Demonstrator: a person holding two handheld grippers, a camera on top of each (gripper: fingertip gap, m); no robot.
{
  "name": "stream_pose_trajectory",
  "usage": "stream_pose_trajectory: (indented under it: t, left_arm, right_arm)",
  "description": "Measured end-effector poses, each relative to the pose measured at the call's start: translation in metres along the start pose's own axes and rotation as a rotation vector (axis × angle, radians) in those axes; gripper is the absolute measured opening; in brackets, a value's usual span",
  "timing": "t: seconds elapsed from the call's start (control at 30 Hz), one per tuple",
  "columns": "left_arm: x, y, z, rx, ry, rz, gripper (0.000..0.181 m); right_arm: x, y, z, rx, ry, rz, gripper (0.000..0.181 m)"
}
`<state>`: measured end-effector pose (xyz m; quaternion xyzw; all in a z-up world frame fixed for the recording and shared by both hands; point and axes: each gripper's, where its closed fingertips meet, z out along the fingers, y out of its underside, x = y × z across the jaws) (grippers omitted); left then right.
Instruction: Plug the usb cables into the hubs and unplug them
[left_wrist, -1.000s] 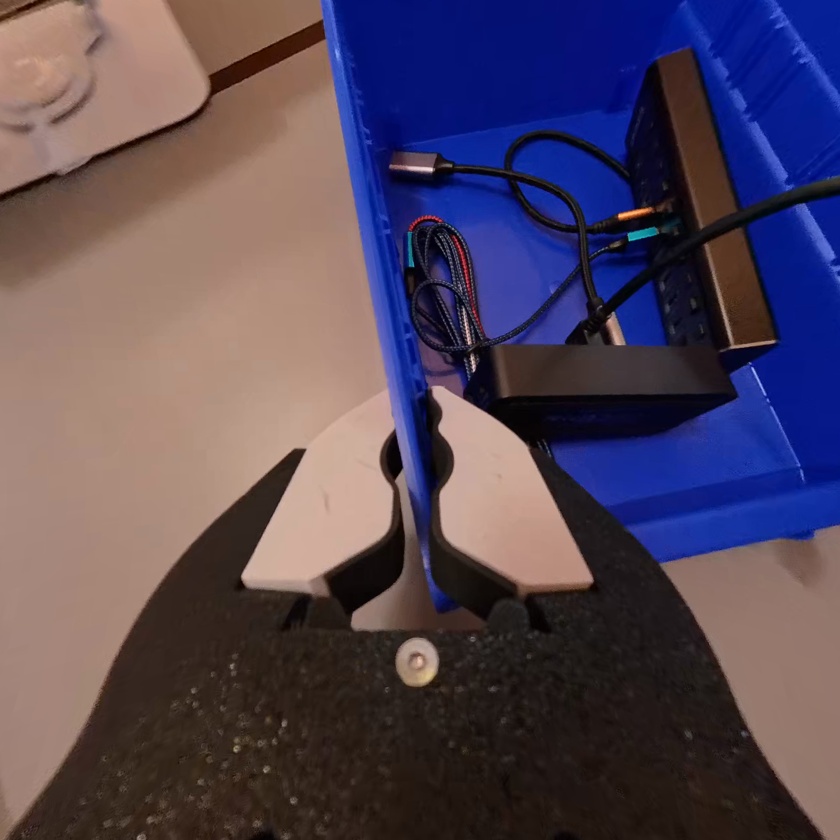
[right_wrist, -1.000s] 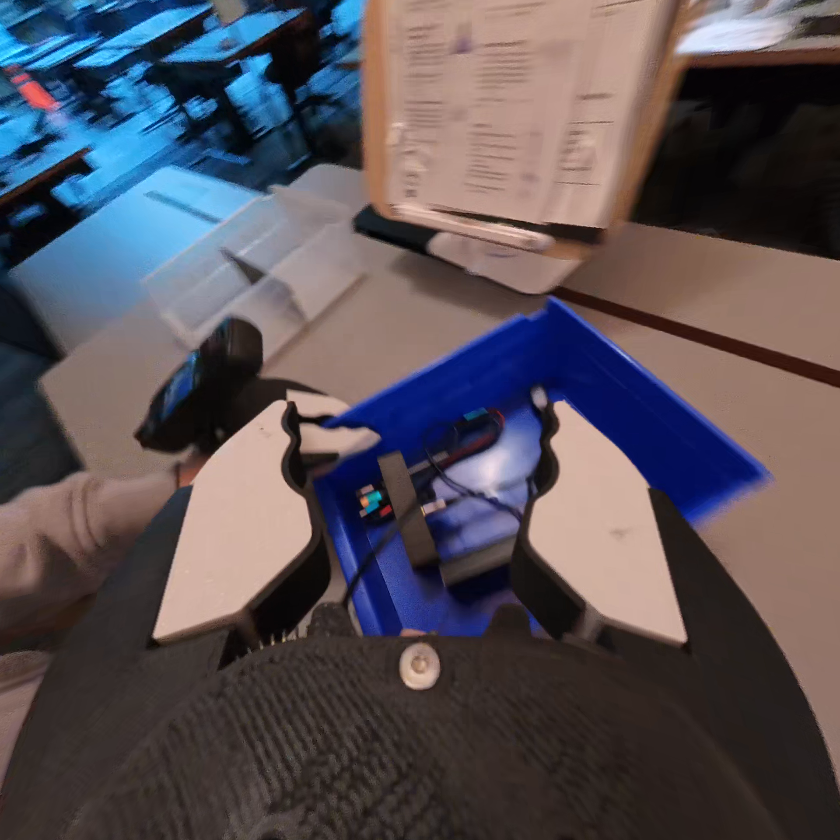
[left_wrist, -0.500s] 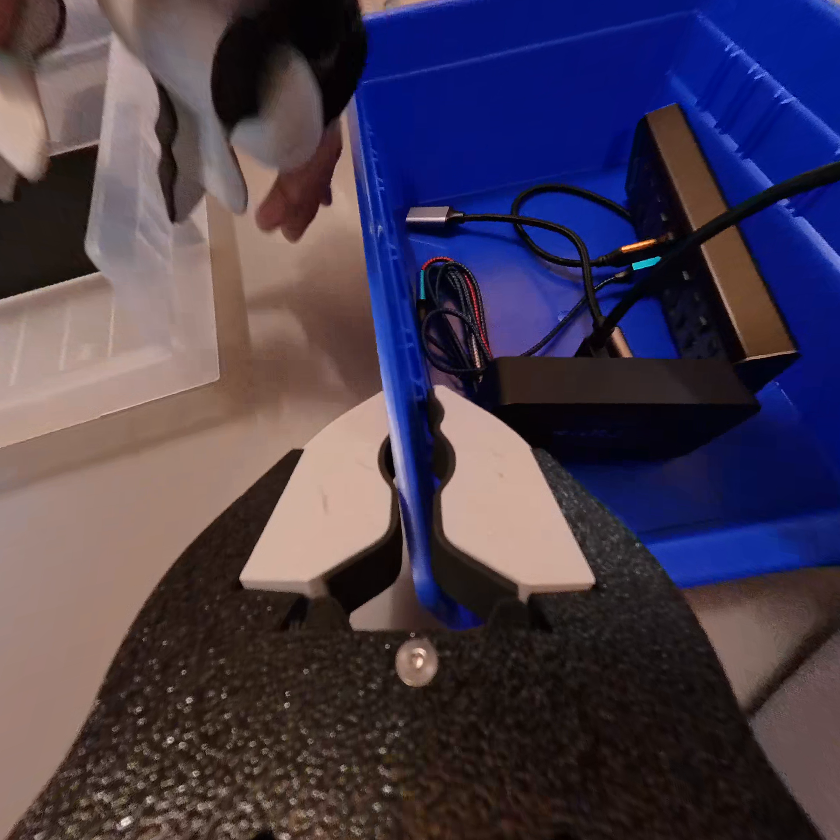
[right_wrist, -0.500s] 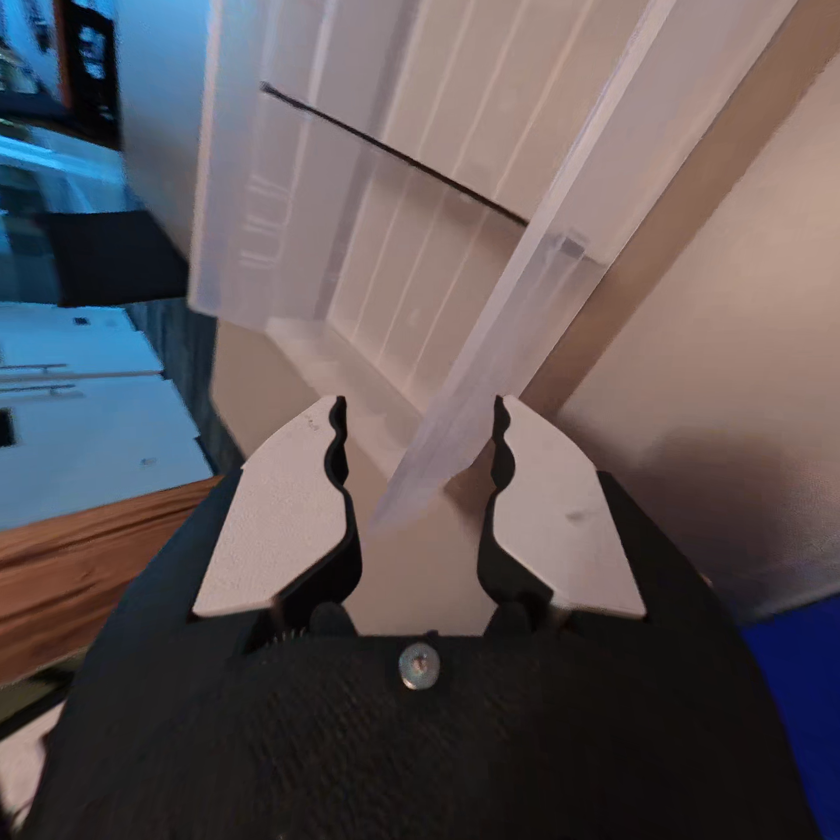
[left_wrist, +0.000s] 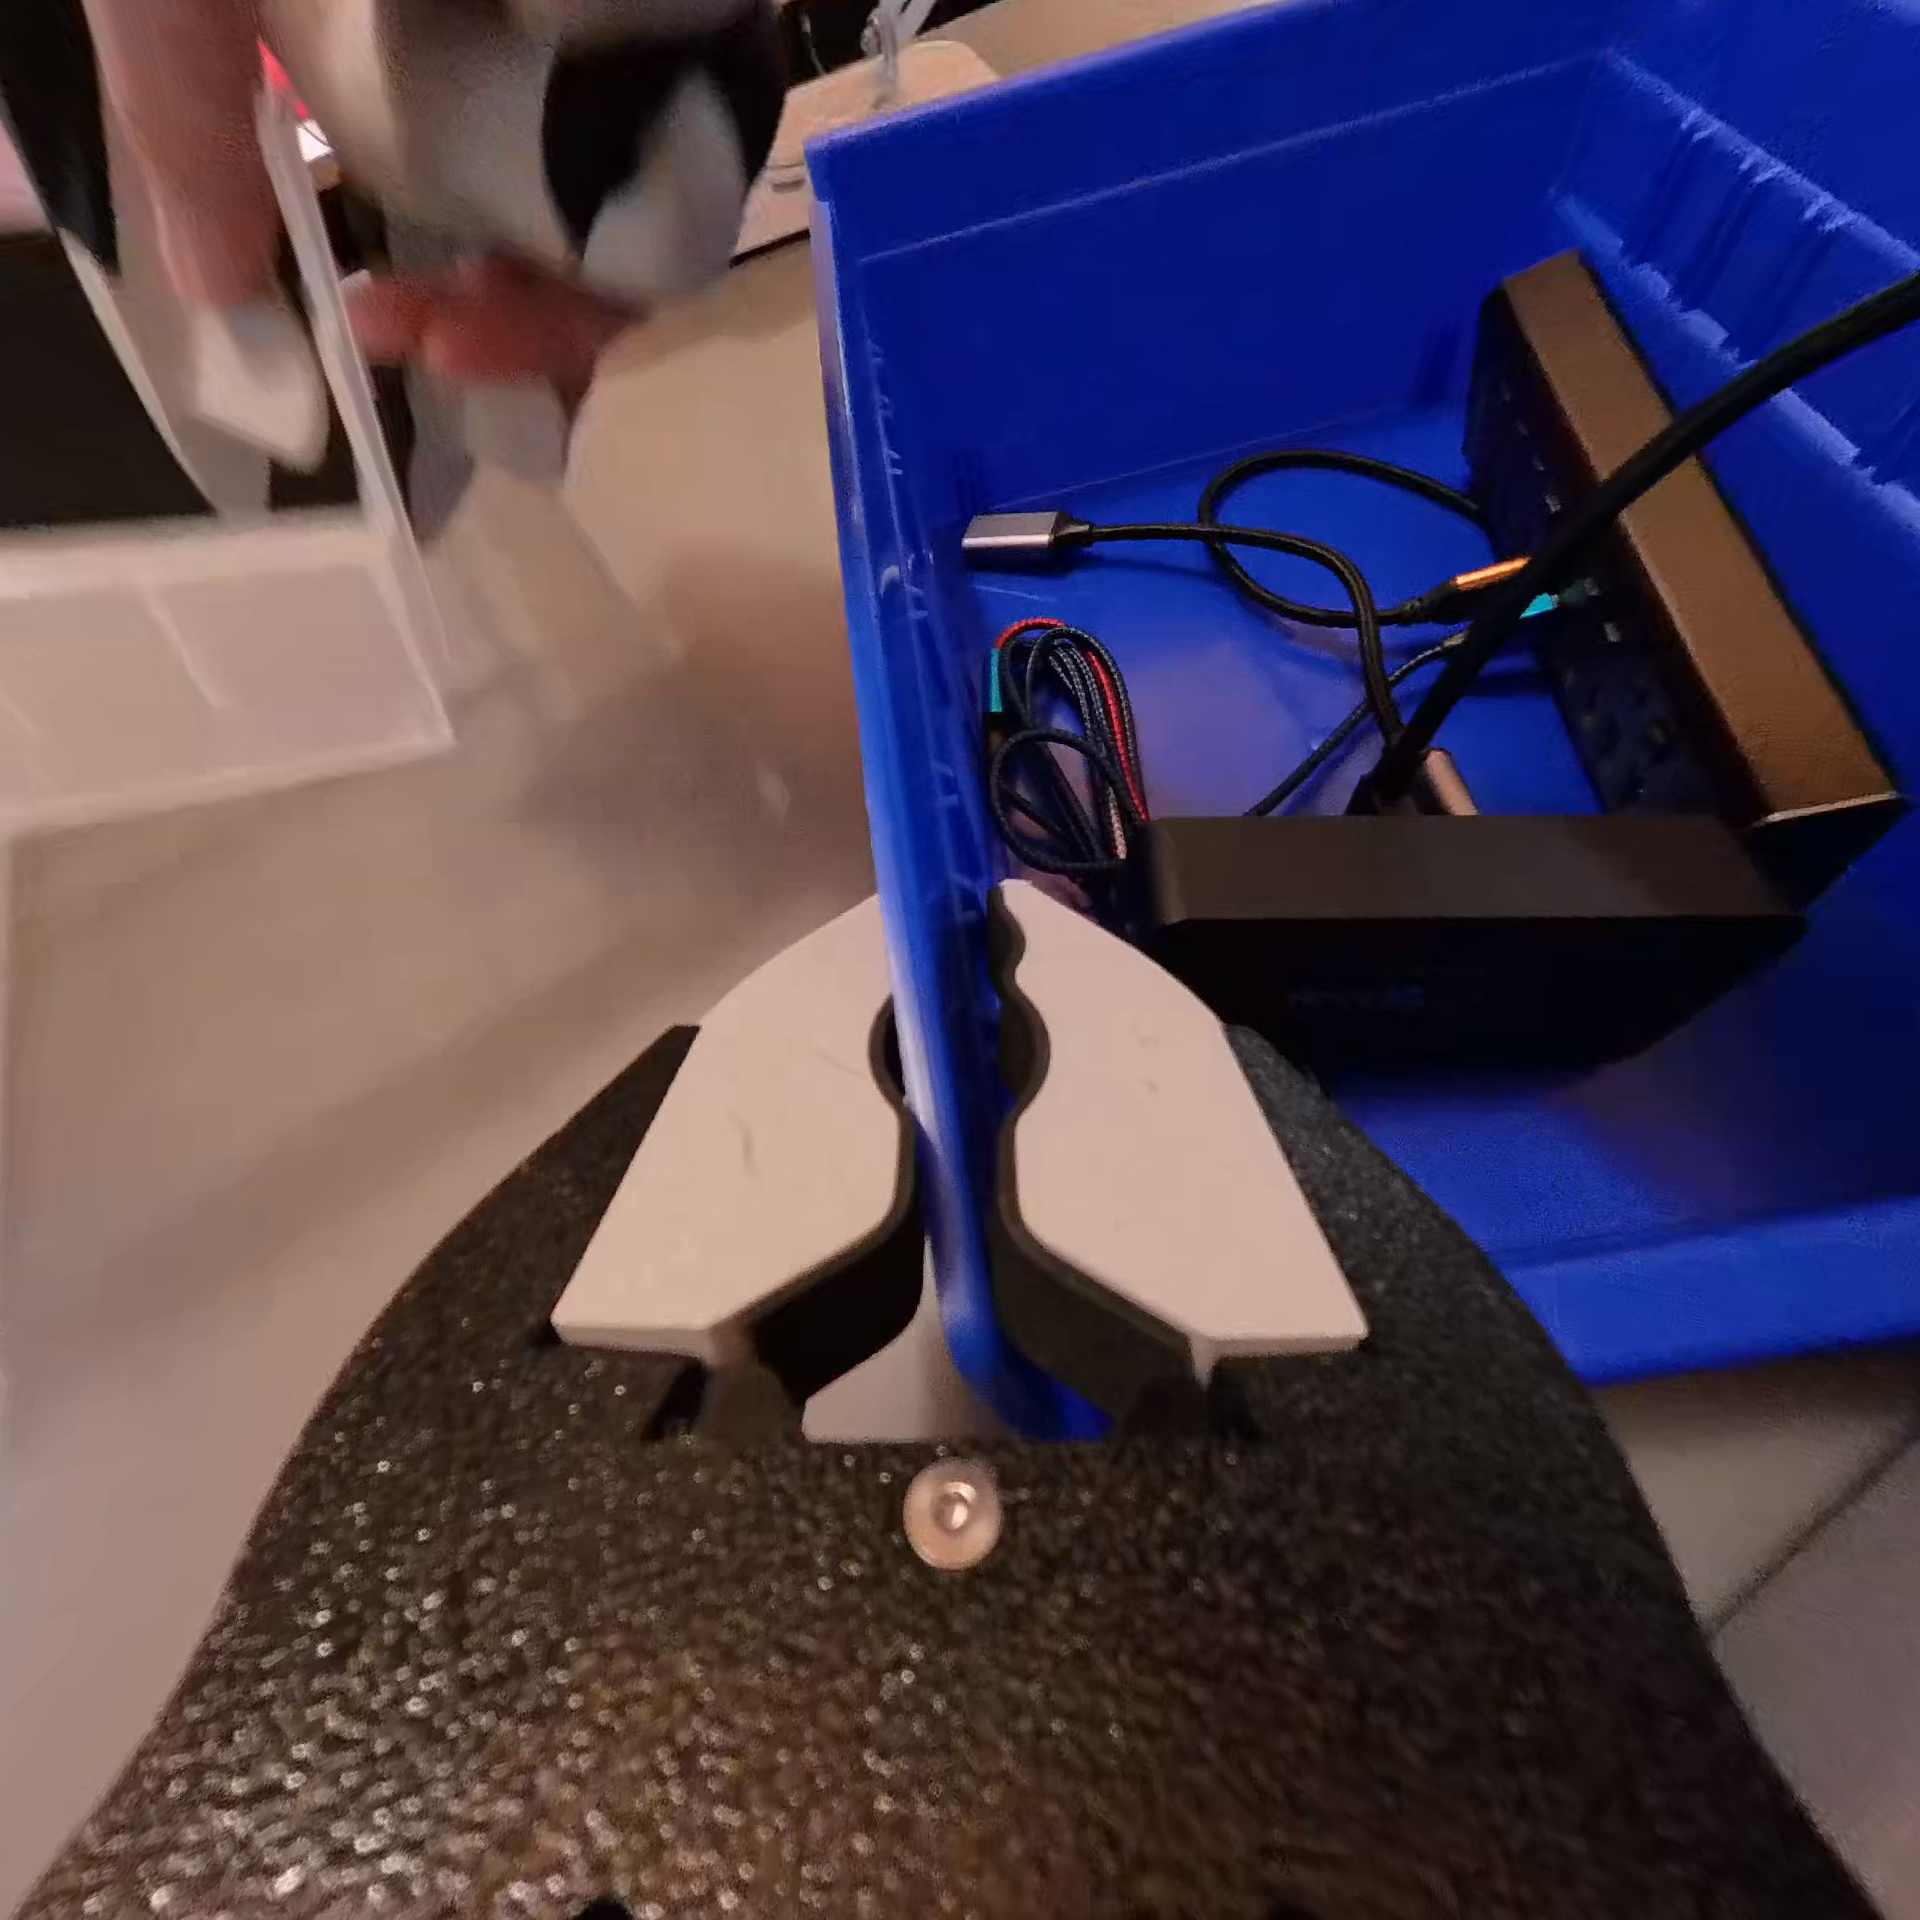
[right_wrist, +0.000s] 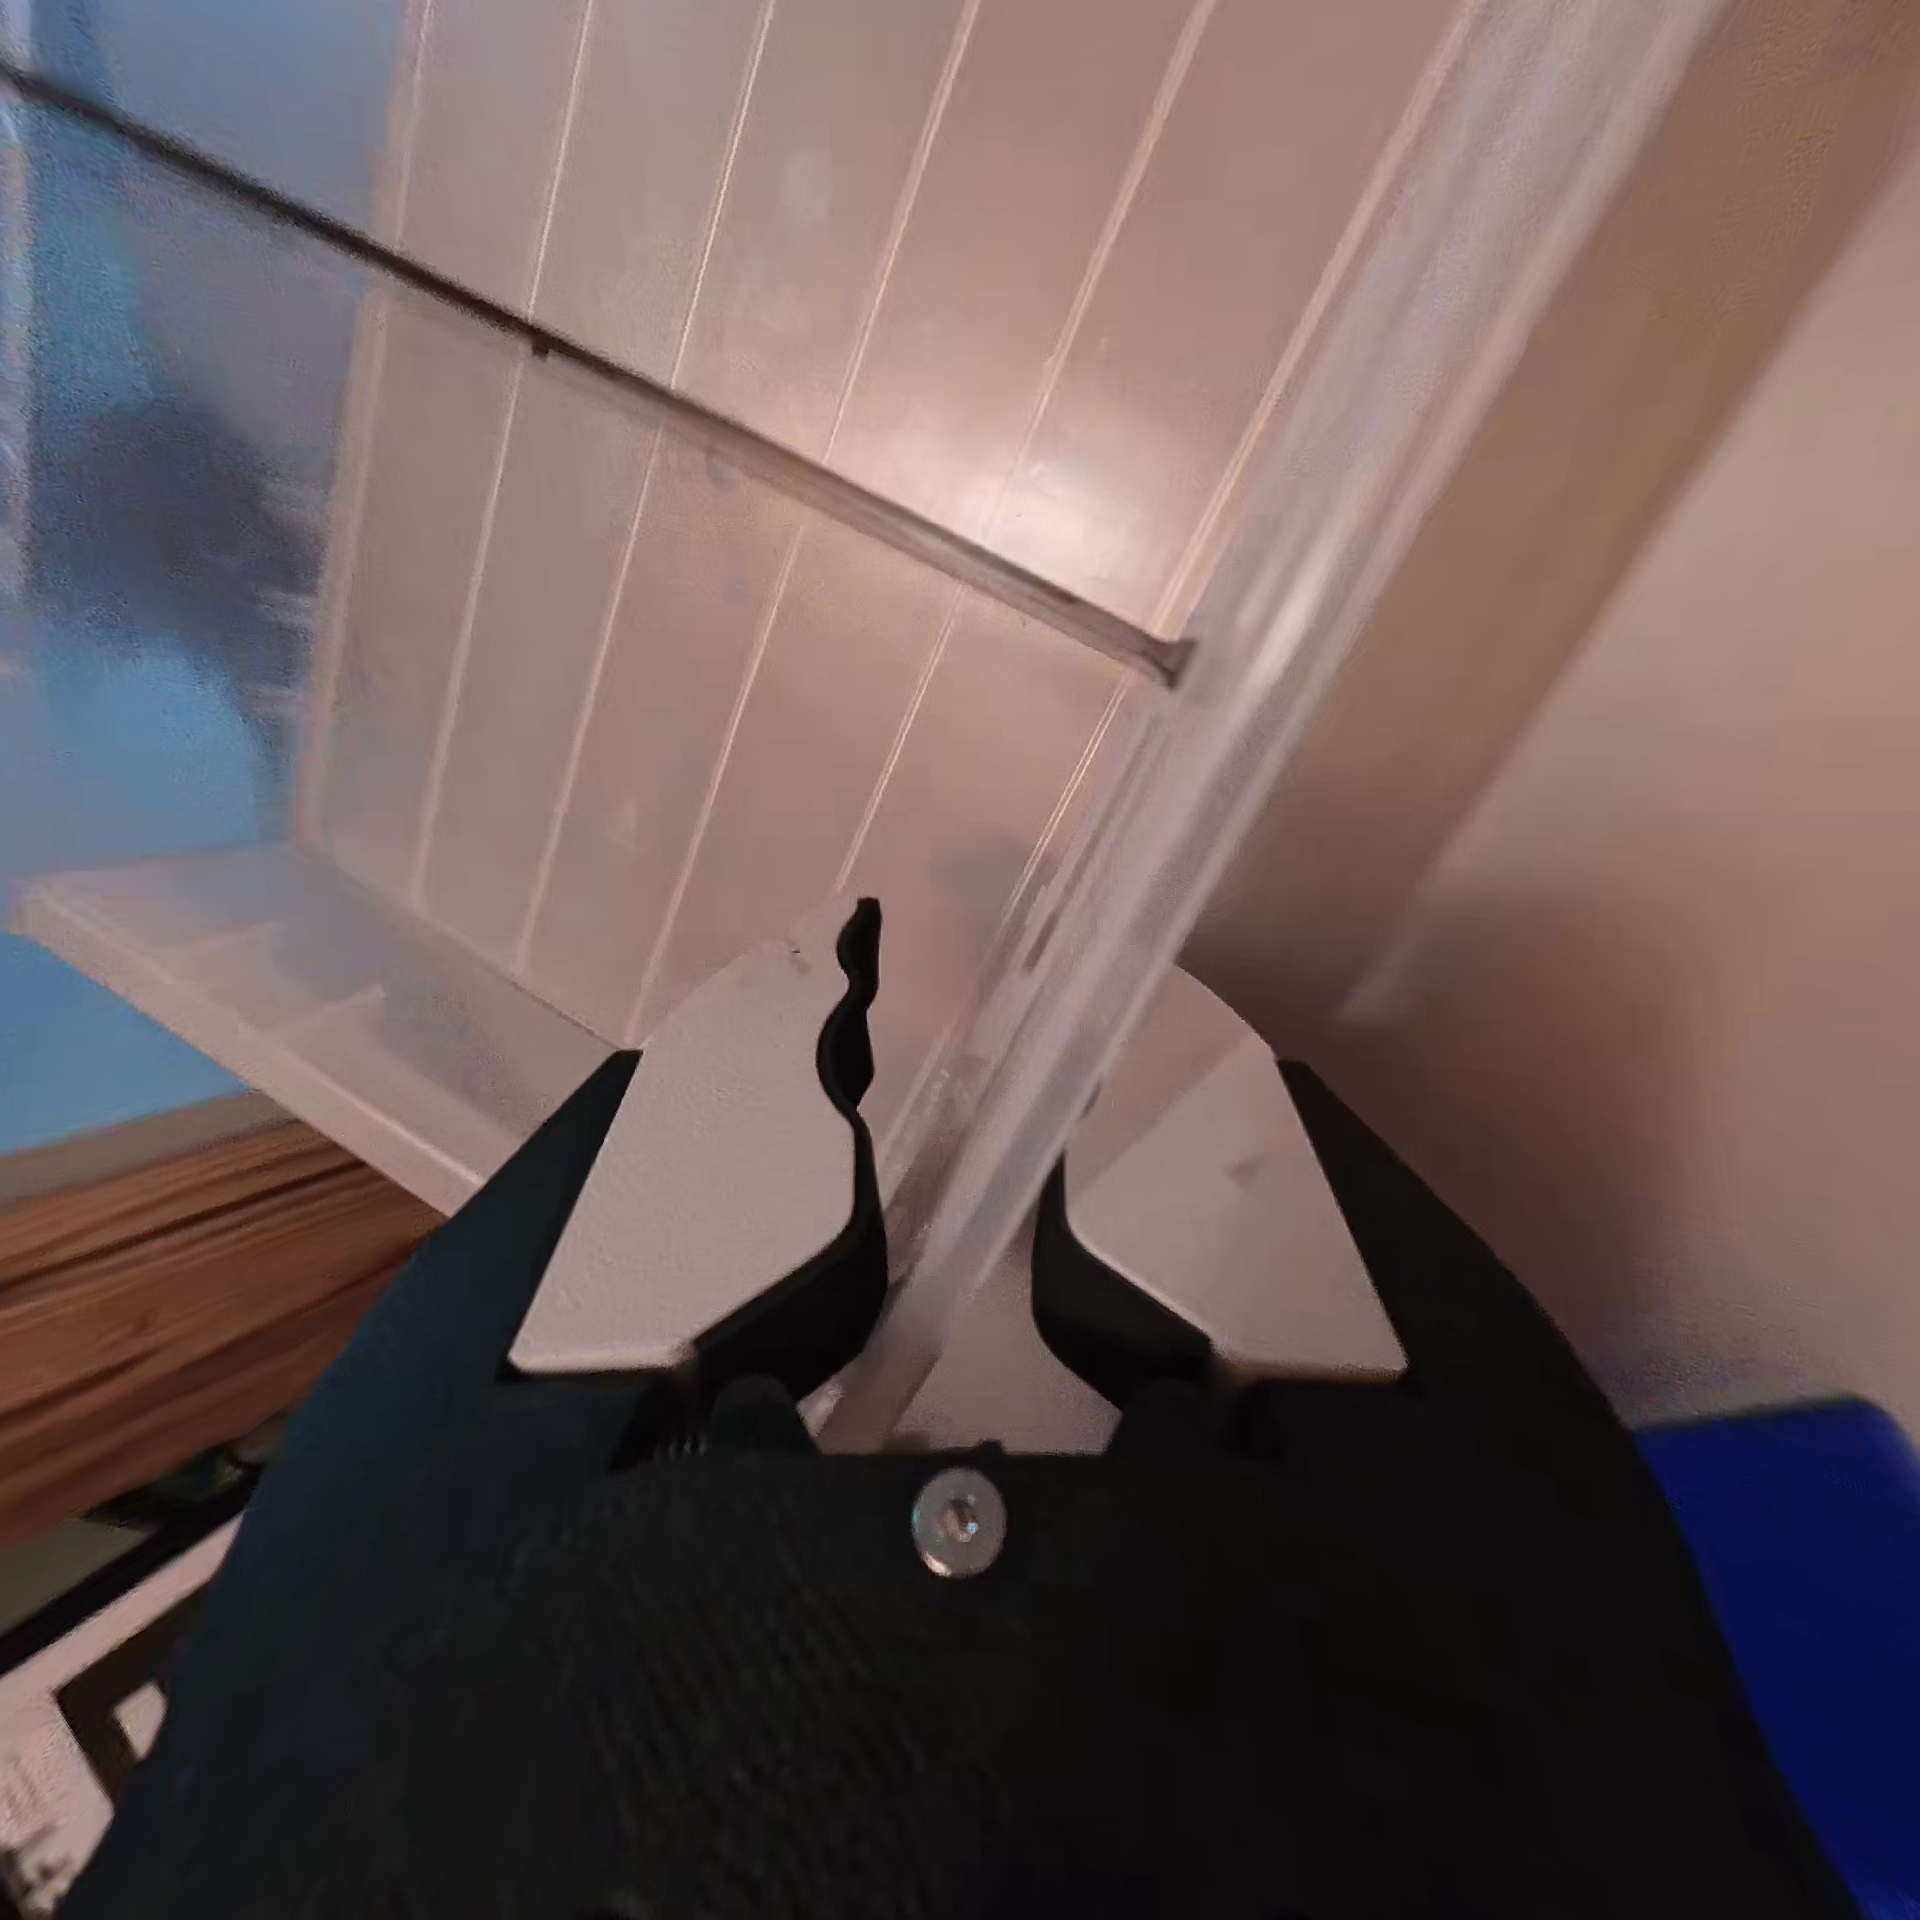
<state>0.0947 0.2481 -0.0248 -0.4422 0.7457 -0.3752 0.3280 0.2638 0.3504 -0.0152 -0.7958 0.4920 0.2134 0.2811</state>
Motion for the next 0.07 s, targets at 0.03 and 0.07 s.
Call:
stream_pose_trajectory:
  t: [0.03,0.07]
  left_arm:
    - [-0.006,0.003,-0.003,0.001,-0.005,-0.004,0.008]
    - [-0.014,0.006,-0.006,0.001,-0.016,-0.006,0.008]
  right_arm:
    - [-0.009,-0.005,-0.015,0.032,-0.016,-0.039,0.028]
    - [-0.018,-0.011,-0.033,0.080,-0.049,-0.044,0.028]
